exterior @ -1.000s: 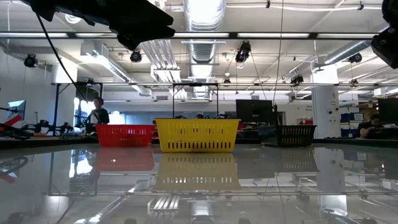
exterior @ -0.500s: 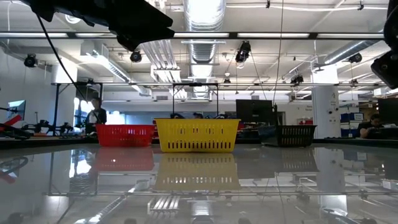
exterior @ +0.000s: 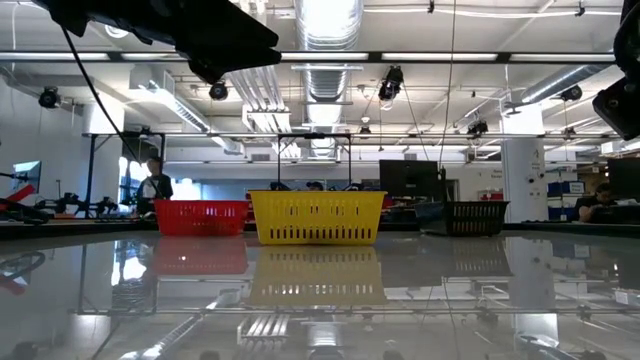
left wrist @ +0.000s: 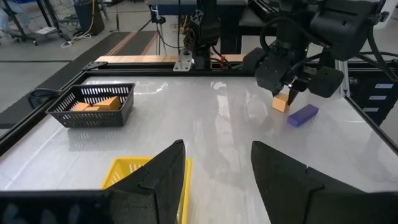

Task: Sort & place blocks by color
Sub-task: Put the orange block into the black bin

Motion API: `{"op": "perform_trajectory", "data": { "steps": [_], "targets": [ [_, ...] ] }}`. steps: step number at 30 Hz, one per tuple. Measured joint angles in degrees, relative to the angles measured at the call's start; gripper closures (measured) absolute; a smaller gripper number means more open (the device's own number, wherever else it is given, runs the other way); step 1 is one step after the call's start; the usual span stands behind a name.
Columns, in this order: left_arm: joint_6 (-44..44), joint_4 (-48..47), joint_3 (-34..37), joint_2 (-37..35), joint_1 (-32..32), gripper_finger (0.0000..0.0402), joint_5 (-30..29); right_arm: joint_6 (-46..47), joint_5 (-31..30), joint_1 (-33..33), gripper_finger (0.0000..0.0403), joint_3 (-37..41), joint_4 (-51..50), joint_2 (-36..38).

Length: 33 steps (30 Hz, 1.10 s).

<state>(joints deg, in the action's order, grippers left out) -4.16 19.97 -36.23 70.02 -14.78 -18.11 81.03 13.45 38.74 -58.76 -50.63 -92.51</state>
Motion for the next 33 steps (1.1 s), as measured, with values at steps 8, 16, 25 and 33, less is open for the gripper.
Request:
{"op": "perform_trajectory", "data": {
  "steps": [8, 16, 25, 33],
  "targets": [
    [0.02, 0.02, 0.0, 0.13, -0.01, 0.0233, 0.01, -0.2, -1.46, -0.18, 0.0276, 0.02, -0.01, 0.25],
    [0.02, 0.06, 0.0, 0.13, 0.02, 0.0233, -0.02, -5.4, -10.41, -4.22, 0.0275, -2.51, -2.09, 2.68],
    [0.02, 0.06, 0.0, 0.13, 0.02, 0.0233, -0.22, -19.96, -20.15, -12.03, 0.0274, -10.41, -3.14, 3.04],
    [0.04, 0.05, 0.0, 0.13, 0.02, 0.0233, -0.22, -34.02, -22.64, -20.97, 0.0273, -19.45, -5.16, 3.04]
  ]
}}
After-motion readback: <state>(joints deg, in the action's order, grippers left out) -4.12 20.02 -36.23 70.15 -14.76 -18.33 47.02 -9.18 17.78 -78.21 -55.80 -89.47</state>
